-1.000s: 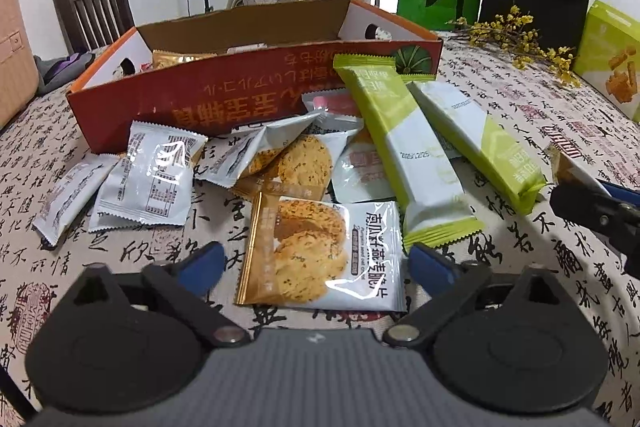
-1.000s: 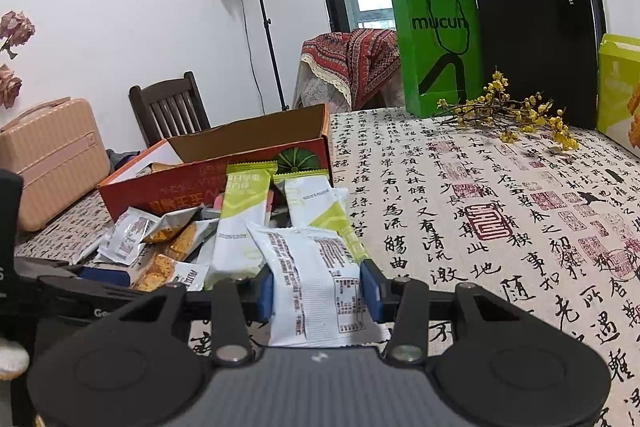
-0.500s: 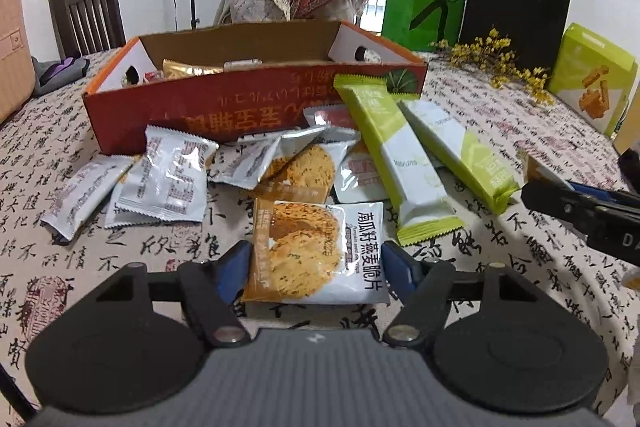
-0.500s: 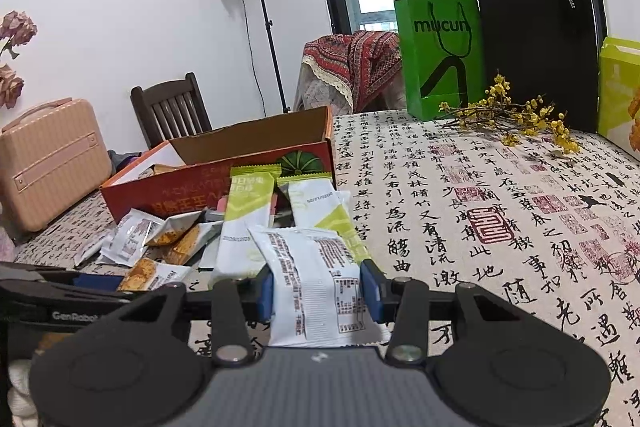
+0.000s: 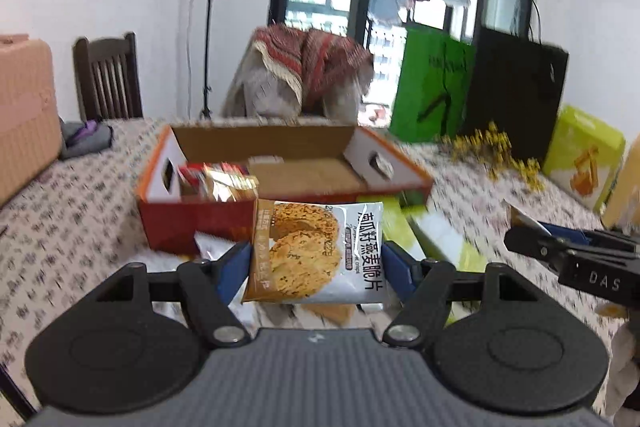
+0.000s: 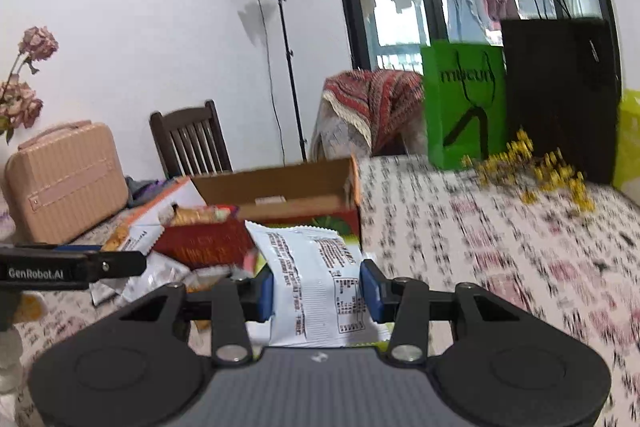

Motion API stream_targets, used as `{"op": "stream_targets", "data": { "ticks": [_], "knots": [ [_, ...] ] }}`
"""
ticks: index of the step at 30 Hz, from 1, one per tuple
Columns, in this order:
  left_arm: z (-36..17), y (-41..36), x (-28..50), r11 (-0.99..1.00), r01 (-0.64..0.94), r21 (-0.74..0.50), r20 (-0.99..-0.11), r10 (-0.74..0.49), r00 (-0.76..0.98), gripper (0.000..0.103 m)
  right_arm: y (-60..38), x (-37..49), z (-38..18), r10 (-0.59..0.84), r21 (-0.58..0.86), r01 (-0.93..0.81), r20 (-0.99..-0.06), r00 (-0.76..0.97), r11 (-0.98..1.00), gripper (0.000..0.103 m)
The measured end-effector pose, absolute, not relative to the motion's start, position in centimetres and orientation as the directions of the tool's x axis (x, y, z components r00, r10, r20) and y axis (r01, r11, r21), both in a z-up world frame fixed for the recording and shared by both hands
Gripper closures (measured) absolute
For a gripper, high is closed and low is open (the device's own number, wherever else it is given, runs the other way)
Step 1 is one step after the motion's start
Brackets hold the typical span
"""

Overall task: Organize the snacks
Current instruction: 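Carry both packets into the box and open both tools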

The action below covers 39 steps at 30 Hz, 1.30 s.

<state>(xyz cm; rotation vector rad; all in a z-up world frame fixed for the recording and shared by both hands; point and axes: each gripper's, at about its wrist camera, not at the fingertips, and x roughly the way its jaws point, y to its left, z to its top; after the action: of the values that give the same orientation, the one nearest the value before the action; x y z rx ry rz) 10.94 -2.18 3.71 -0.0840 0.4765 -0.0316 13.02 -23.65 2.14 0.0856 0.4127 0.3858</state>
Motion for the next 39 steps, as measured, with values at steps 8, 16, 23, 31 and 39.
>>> {"op": "stream_targets", "data": {
  "ticks": [8, 16, 23, 31, 39],
  "knots": [
    [7.0, -0.1, 13.6, 0.995, -0.042, -0.088, -0.379, 0.005, 0.925, 0.031, -21.5, 16.7, 6.2, 0.417, 0.171, -0.381, -0.312, 0.854, 0.909, 0.060],
    [8.7, 1.4, 18.2, 0.985, -0.135, -0.111, -0.368, 0.086, 0.926, 0.031, -17.8, 22.9, 8.5, 0.401, 0.159, -0.368, -0.329, 0.855, 0.916, 0.060],
    [7.4, 2.4, 23.0, 0.975, -0.194, -0.105, -0.405, 0.136, 0.904, 0.031, -15.0, 29.4, 6.3, 0.368, 0.163, -0.330, -0.389, 0.845, 0.930, 0.060],
    [4.3, 4.2, 25.2, 0.959, -0.262, -0.106, -0.438, 0.191, 0.879, 0.020, -14.1, 32.3, 2.8, 0.361, 0.192, -0.306, -0.460, 0.811, 0.932, 0.059],
    [3.7, 5.7, 24.5, 0.949, -0.263, -0.175, -0.448, 0.161, 0.879, 0.000, -15.3, 31.5, 2.7, 0.376, 0.228, -0.302, -0.454, 0.808, 0.925, 0.000]
  ]
}}
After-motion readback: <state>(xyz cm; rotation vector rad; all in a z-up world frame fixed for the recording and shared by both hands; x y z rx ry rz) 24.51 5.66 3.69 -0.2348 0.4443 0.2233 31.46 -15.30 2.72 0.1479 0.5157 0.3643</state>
